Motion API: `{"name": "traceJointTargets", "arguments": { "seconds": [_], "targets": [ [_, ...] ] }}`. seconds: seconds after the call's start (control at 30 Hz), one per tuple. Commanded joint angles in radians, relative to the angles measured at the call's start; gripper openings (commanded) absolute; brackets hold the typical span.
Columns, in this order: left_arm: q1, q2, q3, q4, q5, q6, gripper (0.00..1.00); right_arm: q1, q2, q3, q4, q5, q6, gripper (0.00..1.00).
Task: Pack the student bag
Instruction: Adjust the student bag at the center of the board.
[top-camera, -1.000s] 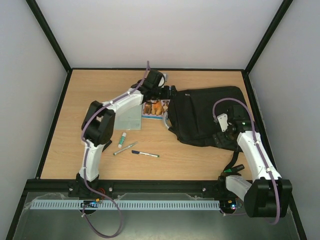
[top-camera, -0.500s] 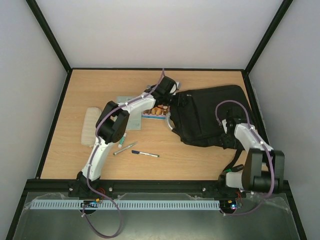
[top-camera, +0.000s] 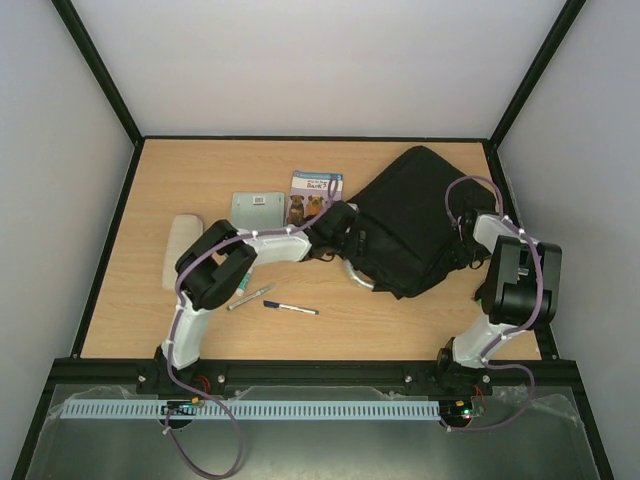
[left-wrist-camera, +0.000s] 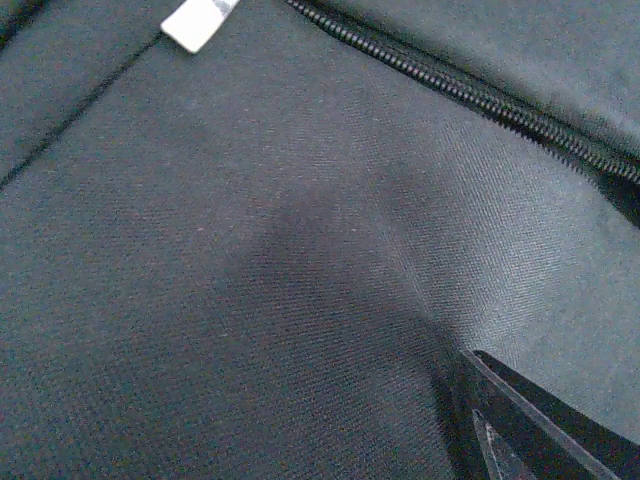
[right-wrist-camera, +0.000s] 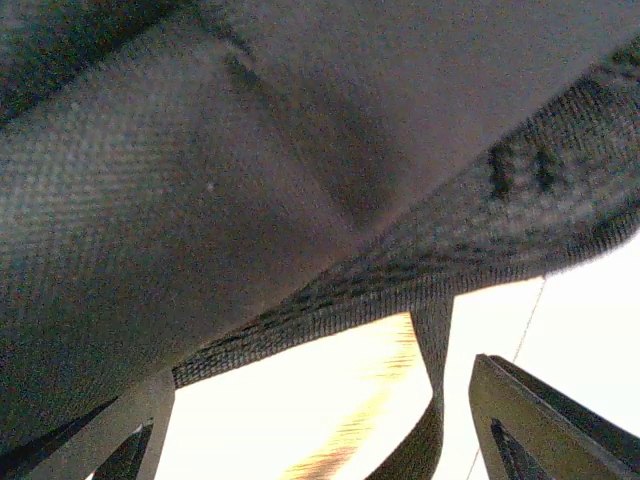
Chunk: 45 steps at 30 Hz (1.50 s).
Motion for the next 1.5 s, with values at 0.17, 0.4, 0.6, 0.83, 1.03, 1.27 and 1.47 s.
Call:
{"name": "traceJointTargets", "arguments": {
  "seconds": [0.17,0.4,0.6,0.83,1.03,1.27,1.47],
  "targets": [
    [-0.263,-0.082,-0.066,0.021,0.013,0.06,0.78,-0.007,-0.163,-0.044,0.01,-0.121,0.028,0.85],
    [-0.283,-0.29,-0.255,-0.038,-0.024,0.068,0.85,-0.018,-0.228,-0.029,-0.082,-0.198,0.077,0.86],
    [-0.286,-0.469,-0.341,-0.101,-0.088,0.067,0.93,-0.034,-0.371,-0.023,-0.161,-0.237,0.094,0.88],
    [-0.244,-0.469,-0.268,-0.206,-0.189,0.101,0.98,-0.233,-0.44,-0.072,-0.299,-0.388,0.025,0.9],
    [-0.128,-0.353,-0.198,-0.151,-0.081,0.131,0.99,-0.237,-0.435,-0.202,-0.302,-0.448,-0.01,0.93],
    [-0.095,-0.171,-0.111,-0.112,0.059,0.173,0.99,-0.237,-0.2,-0.172,-0.235,-0.541,0.01,0.85],
    [-0.096,-0.136,-0.11,-0.076,0.072,0.154,0.99,-0.203,-0.039,-0.05,-0.215,-0.613,0.045,0.8]
  ]
}}
